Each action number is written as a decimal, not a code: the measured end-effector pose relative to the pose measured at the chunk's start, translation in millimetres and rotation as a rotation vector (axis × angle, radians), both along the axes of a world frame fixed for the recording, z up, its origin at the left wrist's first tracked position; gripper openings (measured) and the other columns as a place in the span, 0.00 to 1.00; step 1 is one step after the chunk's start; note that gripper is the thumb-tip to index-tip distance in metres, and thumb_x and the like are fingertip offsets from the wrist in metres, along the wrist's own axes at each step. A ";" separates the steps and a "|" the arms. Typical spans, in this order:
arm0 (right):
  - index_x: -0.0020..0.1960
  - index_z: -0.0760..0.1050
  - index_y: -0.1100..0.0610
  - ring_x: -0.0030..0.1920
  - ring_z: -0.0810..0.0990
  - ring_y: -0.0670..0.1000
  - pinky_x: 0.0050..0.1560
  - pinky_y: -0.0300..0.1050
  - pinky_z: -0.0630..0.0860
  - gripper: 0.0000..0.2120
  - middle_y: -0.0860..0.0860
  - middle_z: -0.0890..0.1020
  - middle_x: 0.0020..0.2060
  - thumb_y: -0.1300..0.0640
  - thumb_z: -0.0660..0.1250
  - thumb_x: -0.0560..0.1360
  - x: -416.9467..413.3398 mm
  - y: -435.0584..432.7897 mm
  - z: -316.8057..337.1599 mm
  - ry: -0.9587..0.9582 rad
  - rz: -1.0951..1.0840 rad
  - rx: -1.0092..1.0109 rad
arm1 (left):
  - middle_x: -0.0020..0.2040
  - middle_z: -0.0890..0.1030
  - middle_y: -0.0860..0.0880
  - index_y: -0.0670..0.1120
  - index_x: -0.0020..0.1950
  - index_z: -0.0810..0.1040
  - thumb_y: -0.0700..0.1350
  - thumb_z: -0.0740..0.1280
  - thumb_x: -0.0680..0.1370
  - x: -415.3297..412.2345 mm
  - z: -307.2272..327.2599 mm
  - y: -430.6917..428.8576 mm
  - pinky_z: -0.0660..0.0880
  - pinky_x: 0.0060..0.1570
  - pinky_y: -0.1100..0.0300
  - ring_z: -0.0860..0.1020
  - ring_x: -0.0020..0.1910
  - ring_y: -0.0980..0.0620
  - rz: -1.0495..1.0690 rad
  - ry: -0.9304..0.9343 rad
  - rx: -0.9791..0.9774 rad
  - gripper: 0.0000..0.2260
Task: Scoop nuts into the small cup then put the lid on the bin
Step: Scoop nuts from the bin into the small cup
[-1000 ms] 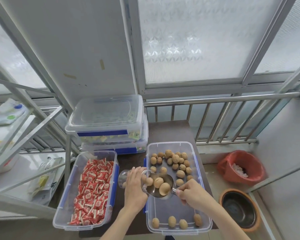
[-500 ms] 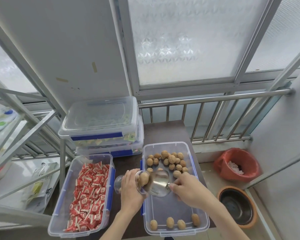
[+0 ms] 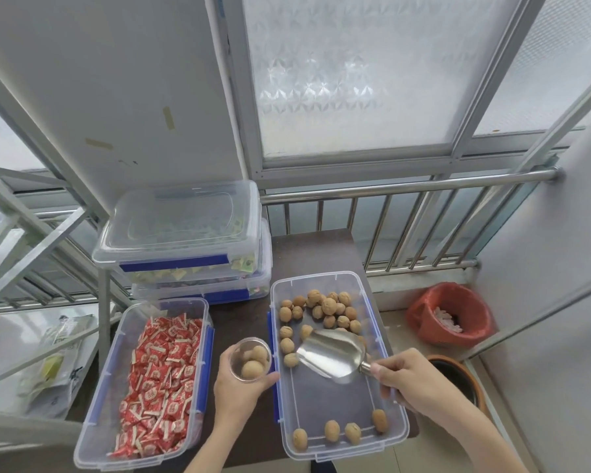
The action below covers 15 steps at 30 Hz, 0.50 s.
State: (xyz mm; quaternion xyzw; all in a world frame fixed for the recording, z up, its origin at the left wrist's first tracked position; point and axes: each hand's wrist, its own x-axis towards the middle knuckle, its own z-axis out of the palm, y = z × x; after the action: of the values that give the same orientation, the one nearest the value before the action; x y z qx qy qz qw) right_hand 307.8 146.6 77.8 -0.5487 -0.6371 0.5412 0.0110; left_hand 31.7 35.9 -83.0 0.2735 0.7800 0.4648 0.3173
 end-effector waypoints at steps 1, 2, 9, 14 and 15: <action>0.25 0.74 0.57 0.16 0.64 0.42 0.23 0.32 0.61 0.24 0.47 0.70 0.14 0.57 0.63 0.80 2.8 -1.1 -2.3 -0.048 0.000 0.020 | 0.57 0.80 0.57 0.56 0.64 0.72 0.48 0.87 0.55 -0.7 0.9 -3.4 0.75 0.61 0.54 0.79 0.59 0.51 0.043 -0.006 0.003 0.41; 0.24 0.72 0.56 0.16 0.65 0.42 0.24 0.33 0.61 0.24 0.47 0.70 0.15 0.56 0.64 0.80 4.6 -2.8 -3.9 -0.099 0.002 0.042 | 0.56 0.80 0.56 0.57 0.63 0.72 0.48 0.87 0.55 -0.5 3.3 -6.8 0.75 0.62 0.53 0.79 0.60 0.51 0.075 -0.003 0.013 0.41; 0.37 0.71 0.56 0.41 0.80 0.54 0.41 0.46 0.73 0.13 0.54 0.82 0.39 0.49 0.65 0.75 2.6 -14.7 -24.9 -0.438 0.030 0.041 | 0.60 0.78 0.55 0.54 0.66 0.71 0.45 0.86 0.57 1.0 6.2 -11.2 0.73 0.62 0.56 0.77 0.62 0.52 -0.022 0.016 0.002 0.42; 0.50 0.65 0.53 0.63 0.76 0.56 0.54 0.49 0.70 0.10 0.53 0.77 0.61 0.47 0.60 0.77 -4.5 -19.8 -22.4 -0.668 0.261 0.110 | 0.60 0.78 0.56 0.54 0.67 0.69 0.46 0.86 0.57 1.3 9.2 -2.4 0.73 0.63 0.54 0.77 0.61 0.51 -0.073 0.026 -0.035 0.43; 0.51 0.66 0.53 0.64 0.76 0.57 0.55 0.49 0.71 0.10 0.53 0.77 0.62 0.47 0.60 0.77 -6.2 -18.6 -24.7 -0.693 0.295 0.106 | 0.60 0.78 0.56 0.54 0.67 0.69 0.46 0.86 0.56 -0.6 9.6 -0.8 0.73 0.63 0.54 0.77 0.61 0.51 -0.085 0.021 -0.042 0.43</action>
State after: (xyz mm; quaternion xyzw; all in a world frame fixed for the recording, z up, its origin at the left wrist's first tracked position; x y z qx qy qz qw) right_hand 301.6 128.0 53.1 -0.6003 -0.7024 0.2853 -0.2549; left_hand 31.1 35.1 -73.4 0.3046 0.7806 0.4315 0.3341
